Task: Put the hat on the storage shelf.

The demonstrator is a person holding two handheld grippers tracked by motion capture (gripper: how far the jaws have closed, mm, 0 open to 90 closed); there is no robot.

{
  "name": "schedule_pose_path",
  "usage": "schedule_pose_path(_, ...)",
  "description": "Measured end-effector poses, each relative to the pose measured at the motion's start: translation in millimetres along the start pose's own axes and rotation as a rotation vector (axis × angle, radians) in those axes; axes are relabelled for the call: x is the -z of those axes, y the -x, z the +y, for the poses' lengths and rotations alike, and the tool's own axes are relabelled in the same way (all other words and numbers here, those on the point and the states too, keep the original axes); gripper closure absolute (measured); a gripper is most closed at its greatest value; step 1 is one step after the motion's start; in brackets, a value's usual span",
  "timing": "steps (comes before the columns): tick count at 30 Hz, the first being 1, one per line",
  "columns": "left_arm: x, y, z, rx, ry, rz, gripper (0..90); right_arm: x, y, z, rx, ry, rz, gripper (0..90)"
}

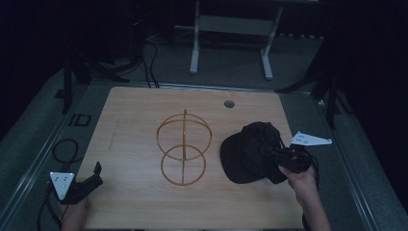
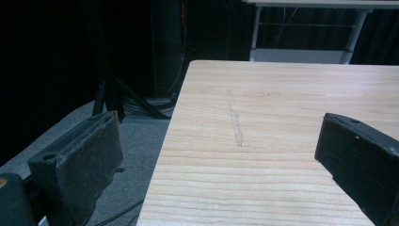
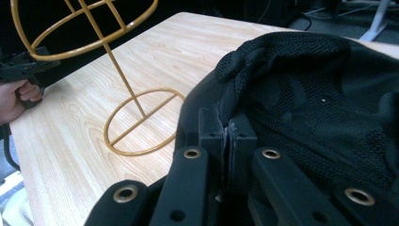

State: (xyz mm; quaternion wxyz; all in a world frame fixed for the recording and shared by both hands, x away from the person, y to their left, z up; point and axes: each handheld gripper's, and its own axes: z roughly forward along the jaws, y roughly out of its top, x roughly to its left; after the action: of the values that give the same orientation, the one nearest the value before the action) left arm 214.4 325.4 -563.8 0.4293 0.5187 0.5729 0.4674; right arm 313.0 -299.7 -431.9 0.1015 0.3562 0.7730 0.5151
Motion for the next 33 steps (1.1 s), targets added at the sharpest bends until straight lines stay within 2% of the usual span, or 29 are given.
schedule_pose_path(4,0.0,-0.1,0.0,0.0,-0.001,0.0,1.8,5.5,-2.7,6.9,0.014,0.012,-0.012,87.5)
schedule_pose_path(5,0.1,-0.1,0.0,0.002,0.0,-0.001,1.8,12.5,-3.2,13.5,0.011,0.039,-0.005,87.5)
schedule_pose_path(8,0.1,-0.2,0.0,0.002,0.0,-0.001,1.8,17.4,-4.2,18.6,0.014,0.055,-0.008,87.5)
schedule_pose_path(10,0.2,-0.2,0.0,0.003,0.001,-0.003,1.8,25.4,-6.1,28.1,0.028,0.08,-0.013,87.5)
schedule_pose_path(15,0.2,-0.3,0.0,0.004,0.001,-0.004,1.8,34.7,-9.7,41.4,0.045,0.103,-0.027,87.5)
schedule_pose_path(23,0.4,-0.6,0.0,0.006,0.001,-0.007,1.8,51.5,-17.2,62.4,0.054,0.168,0.008,87.5)
schedule_pose_path(31,0.2,-0.6,0.0,0.007,0.0,-0.006,1.8,67.2,-24.6,79.7,0.087,0.204,-0.001,87.5)
schedule_pose_path(33,0.2,-0.7,0.0,0.007,0.0,-0.007,1.8,75.2,-26.8,92.1,0.094,0.223,-0.001,87.5)
